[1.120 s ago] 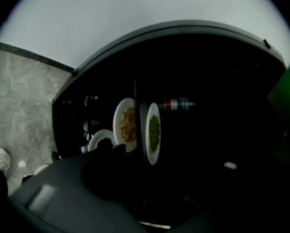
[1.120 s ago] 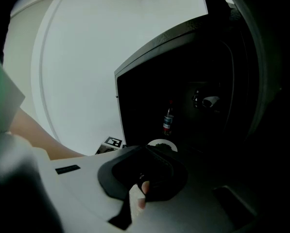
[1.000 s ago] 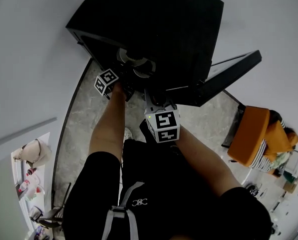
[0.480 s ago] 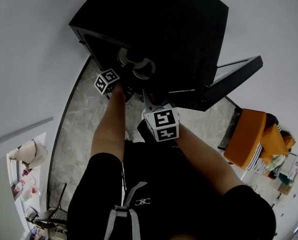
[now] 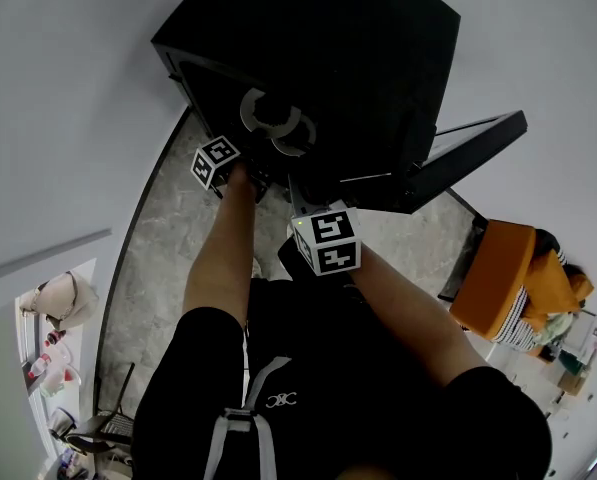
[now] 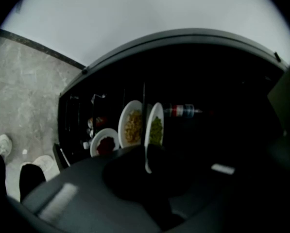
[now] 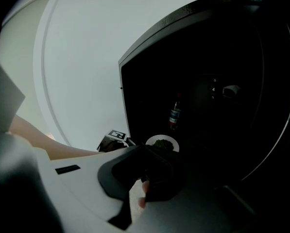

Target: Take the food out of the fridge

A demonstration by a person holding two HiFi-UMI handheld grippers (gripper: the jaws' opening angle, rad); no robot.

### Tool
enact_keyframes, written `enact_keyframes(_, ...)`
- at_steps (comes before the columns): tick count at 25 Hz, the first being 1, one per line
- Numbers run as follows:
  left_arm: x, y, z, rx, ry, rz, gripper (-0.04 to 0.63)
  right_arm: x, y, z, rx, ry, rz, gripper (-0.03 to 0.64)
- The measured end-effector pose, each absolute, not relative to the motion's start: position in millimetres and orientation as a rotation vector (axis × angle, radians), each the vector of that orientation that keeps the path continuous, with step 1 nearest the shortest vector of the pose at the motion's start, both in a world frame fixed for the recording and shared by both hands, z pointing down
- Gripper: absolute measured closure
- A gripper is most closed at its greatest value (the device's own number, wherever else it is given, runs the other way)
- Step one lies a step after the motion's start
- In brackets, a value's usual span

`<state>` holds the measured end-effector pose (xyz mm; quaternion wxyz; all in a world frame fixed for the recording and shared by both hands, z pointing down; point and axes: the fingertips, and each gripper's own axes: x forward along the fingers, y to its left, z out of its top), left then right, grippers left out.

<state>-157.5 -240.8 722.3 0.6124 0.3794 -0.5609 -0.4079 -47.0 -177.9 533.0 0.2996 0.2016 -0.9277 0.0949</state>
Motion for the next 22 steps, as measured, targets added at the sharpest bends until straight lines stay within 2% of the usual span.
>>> enact_keyframes(15, -157, -206, 685, 1.007, -1.242, -1.115, 0.591, -50, -171, 515, 0.541, -2.508, 0.233, 0.626)
enact_keyframes(22, -146, -143, 641, 0.970, -1.221, -1.143, 0.591, -52, -157, 495, 0.521, -2.559, 0.170, 0.627)
